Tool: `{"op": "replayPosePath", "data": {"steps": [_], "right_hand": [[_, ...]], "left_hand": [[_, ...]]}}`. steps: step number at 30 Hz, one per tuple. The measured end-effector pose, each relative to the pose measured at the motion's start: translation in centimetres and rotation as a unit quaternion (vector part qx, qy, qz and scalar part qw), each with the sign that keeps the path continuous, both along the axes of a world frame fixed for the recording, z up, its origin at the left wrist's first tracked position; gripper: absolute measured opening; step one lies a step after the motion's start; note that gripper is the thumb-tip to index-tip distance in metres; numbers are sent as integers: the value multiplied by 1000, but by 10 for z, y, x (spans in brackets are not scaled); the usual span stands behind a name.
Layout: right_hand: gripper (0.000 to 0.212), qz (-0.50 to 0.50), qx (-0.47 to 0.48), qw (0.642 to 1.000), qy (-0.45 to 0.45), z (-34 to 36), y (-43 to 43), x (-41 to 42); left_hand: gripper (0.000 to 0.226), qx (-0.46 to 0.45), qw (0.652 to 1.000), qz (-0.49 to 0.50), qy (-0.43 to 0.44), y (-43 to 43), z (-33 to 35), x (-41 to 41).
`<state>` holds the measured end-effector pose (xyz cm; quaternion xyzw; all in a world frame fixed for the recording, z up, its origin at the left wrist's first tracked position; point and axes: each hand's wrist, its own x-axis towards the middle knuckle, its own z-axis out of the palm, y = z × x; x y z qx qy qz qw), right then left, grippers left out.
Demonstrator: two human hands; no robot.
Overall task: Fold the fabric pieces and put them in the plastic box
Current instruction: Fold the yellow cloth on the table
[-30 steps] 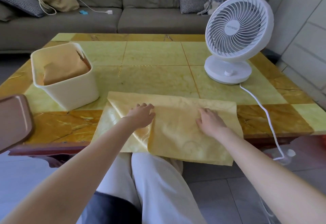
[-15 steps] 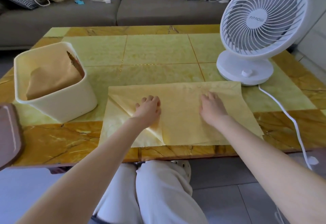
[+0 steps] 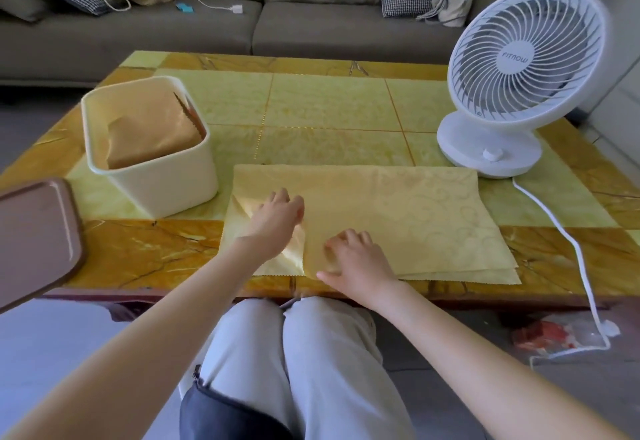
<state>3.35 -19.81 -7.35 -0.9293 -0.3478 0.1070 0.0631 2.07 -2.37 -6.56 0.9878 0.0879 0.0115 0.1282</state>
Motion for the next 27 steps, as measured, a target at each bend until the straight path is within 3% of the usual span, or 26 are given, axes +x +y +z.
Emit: {"op": "replayPosePath", "data": {"steps": [3,6,9,13,20,23,27], "right_hand": [[58,4,-12,1000,-17,-2,1,-6],[62,24,-13,999,-22,-4,9,-12],[48,52,33,998,-21,-6,20,-20],[28,57,56,996,-41,-6,29,-24],[34,73,52,995,-37,-5,28,-25],[30,83,65,993,-57,-5,23,-25],[35,40,55,992,-106,5,4,-9]], "left_hand": [[13,26,997,33,-70,16,-1,-32],[17,57,994,56,-70,31,-7,-66],[26,56,997,52,-25,35,-15,-88],[50,33,998,38,-39,30,-12,-95],[17,22,1000,17,-14,19,-4,-91],[12,-47,995,68,-47,18,4,-89],[12,-49,989,86,-111,25,21,-84]]}}
